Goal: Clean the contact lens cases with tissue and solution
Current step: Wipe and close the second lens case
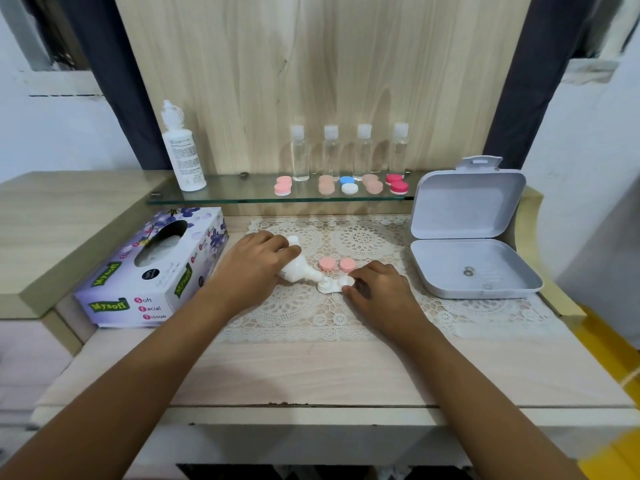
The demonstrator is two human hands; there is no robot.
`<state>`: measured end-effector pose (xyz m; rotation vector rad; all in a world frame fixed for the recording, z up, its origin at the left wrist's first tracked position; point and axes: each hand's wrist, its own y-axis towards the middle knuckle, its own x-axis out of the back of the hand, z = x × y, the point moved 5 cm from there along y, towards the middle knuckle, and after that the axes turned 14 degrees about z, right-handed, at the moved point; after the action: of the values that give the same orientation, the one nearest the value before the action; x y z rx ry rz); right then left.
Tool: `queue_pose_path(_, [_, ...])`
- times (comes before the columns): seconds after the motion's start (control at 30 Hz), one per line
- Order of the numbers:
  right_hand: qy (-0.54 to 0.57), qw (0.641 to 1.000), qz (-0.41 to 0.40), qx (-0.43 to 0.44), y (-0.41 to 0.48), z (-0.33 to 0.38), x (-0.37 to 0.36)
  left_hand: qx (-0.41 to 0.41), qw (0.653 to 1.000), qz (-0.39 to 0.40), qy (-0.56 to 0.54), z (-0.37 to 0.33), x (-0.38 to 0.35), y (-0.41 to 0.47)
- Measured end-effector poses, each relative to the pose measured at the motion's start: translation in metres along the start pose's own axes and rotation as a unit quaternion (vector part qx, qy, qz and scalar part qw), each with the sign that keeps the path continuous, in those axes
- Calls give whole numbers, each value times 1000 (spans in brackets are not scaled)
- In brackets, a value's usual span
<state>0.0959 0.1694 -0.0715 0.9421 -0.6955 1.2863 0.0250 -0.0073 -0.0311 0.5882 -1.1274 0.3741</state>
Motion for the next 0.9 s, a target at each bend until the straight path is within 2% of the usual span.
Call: queue_pose_path(0.9, [-6,1000,7,2,1,0,0,-7,1000,-30,6,0,0,0])
